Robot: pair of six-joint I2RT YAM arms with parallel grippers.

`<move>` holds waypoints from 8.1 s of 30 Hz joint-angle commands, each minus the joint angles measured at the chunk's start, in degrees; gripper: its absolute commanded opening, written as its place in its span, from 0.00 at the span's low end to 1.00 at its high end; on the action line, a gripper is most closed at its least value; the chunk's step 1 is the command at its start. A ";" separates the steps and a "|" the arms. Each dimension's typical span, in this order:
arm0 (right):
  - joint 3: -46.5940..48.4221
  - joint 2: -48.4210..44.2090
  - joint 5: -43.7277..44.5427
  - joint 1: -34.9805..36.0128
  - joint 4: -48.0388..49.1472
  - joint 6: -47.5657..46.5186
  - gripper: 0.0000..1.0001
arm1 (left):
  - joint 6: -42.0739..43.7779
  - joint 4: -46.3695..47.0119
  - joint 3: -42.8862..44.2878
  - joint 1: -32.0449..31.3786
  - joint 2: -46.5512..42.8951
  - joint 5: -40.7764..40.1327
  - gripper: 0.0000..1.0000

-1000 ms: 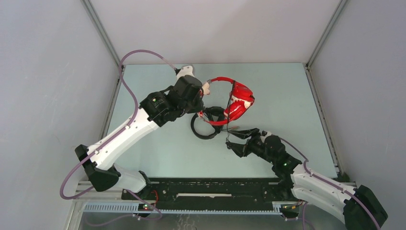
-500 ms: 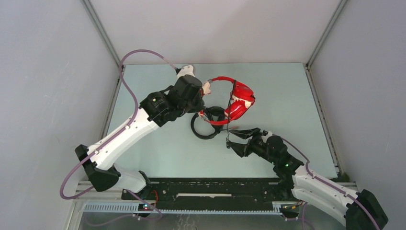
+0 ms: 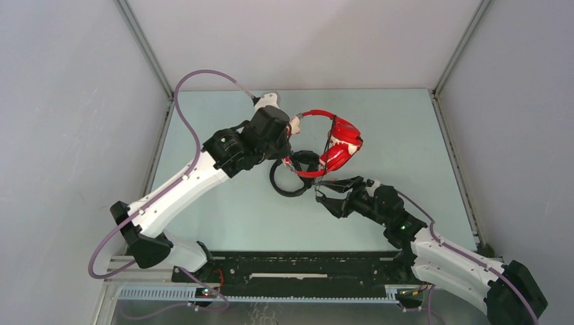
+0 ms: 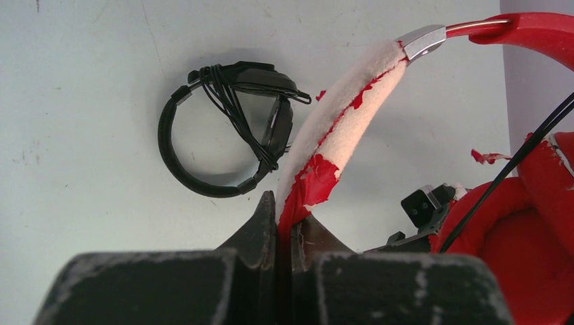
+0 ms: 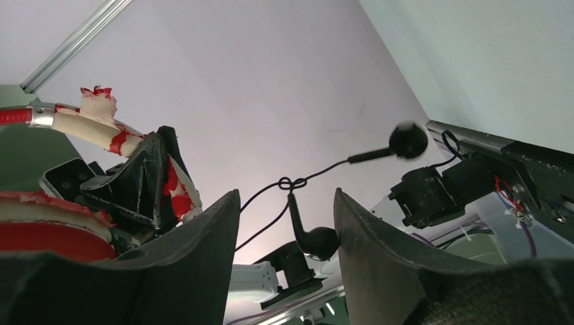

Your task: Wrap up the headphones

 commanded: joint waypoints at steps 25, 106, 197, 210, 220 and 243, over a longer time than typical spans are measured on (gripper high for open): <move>1.65 -0.51 5.88 3.76 -1.51 13.54 0.85 | -0.53 6.00 -0.09 -0.39 -1.99 -1.98 0.00; 4.53 -0.49 8.24 -0.88 -9.13 6.80 0.00 | 4.12 12.93 -5.57 -1.91 -6.73 7.12 0.00; 22.63 19.78 21.35 -46.55 -45.92 -69.70 0.50 | 40.47 7.32 32.43 -7.53 59.57 16.33 0.33; 33.64 6.42 24.50 -51.07 -59.53 -74.34 0.63 | 37.44 8.72 36.92 -7.62 56.28 17.68 0.61; 43.74 -0.71 22.21 -51.26 -67.53 -76.71 0.71 | 34.91 10.35 39.24 -7.70 47.65 13.90 0.76; 47.48 -15.98 19.46 -50.63 -76.50 -89.88 0.83 | 18.88 9.64 -14.29 -7.74 -14.43 -7.86 0.79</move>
